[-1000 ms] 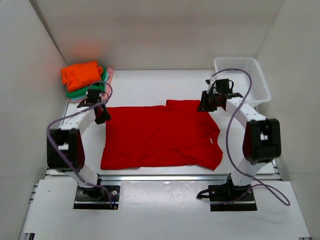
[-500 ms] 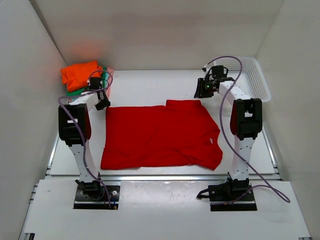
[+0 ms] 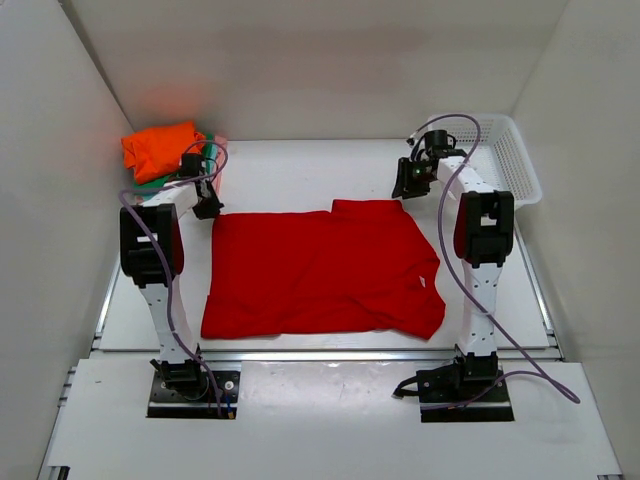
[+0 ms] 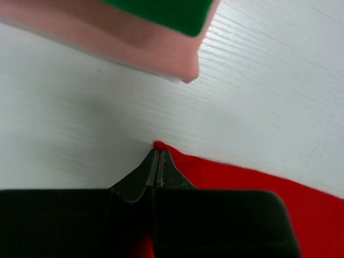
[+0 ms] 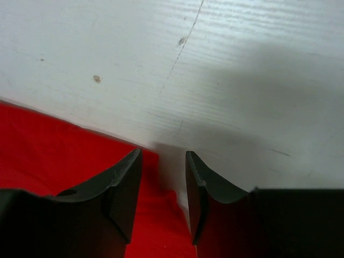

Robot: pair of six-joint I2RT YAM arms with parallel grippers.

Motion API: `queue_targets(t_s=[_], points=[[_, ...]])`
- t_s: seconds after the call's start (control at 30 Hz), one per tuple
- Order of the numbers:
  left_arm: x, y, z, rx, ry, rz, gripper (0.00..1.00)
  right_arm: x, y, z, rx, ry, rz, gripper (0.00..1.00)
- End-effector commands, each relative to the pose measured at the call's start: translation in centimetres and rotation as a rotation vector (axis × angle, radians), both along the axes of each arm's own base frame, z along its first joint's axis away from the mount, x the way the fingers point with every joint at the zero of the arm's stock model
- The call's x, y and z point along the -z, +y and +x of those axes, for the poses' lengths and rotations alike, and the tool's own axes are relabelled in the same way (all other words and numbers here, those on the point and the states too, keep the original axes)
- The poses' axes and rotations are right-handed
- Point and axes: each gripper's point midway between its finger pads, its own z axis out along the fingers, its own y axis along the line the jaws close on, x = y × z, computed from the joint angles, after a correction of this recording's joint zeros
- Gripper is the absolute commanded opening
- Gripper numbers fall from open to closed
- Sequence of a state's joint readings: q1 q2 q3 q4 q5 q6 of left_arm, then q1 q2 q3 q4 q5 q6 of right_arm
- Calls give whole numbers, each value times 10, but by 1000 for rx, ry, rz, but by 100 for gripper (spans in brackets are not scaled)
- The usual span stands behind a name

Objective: Fold and stack the t-shirts
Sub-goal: Grap the side of the flattened tshirt furthest away from the robot with both arms

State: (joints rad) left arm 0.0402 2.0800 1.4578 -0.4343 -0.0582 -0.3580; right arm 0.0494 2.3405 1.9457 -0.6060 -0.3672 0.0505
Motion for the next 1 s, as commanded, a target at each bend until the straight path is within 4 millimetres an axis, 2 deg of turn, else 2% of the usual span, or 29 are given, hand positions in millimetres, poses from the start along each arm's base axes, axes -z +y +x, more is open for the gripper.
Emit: queue_targets(t_s=[0.0,0.07,0.17,0.23,0.27,0.3,0.33,0.37,0.5,0.57,0.6,0.73,0.77,0.83,0.87,0.97], points=[[-6,-14,4,55,4,-34,5,0,9,-6,-34,17,5,36],[-3,-15,2,65,16,-42,3,-1,19,-9,-59,28,40,36],[1,-20,-2,76,31,-61,6,2,28,-13,-87,40,64,37],[0,-22,-1,83,24,-72,0,2,34,-14,-103,42,86,35],[3,-20,-2,76,32,-75,0,1,35,-14,-109,42,95,31],[3,-22,-2,81,35,-69,0,1,37,-13,-115,41,102,21],[3,-25,-1,94,37,-67,0,2,34,-11,-112,39,111,6],[3,-22,0,91,36,-60,0,3,38,-12,-124,44,136,0],[-5,-20,2,94,38,-47,0,-12,35,-6,-122,12,155,0],[-13,-14,3,86,22,-34,0,-29,33,-3,-135,-38,136,1],[-14,-11,3,82,19,-30,0,-31,35,-5,-140,-41,130,0],[-30,-13,1,83,-13,-43,0,-61,36,-5,-147,-118,127,0],[-35,-10,1,75,-17,-40,0,-69,40,-9,-155,-130,132,0],[-41,-12,-2,88,-25,-40,0,-75,38,-13,-154,-141,125,0],[-40,-7,-6,83,-14,-36,0,-77,41,-20,-160,-141,126,0],[-48,-9,-11,94,-25,-38,0,-83,37,-33,-153,-147,117,0]])
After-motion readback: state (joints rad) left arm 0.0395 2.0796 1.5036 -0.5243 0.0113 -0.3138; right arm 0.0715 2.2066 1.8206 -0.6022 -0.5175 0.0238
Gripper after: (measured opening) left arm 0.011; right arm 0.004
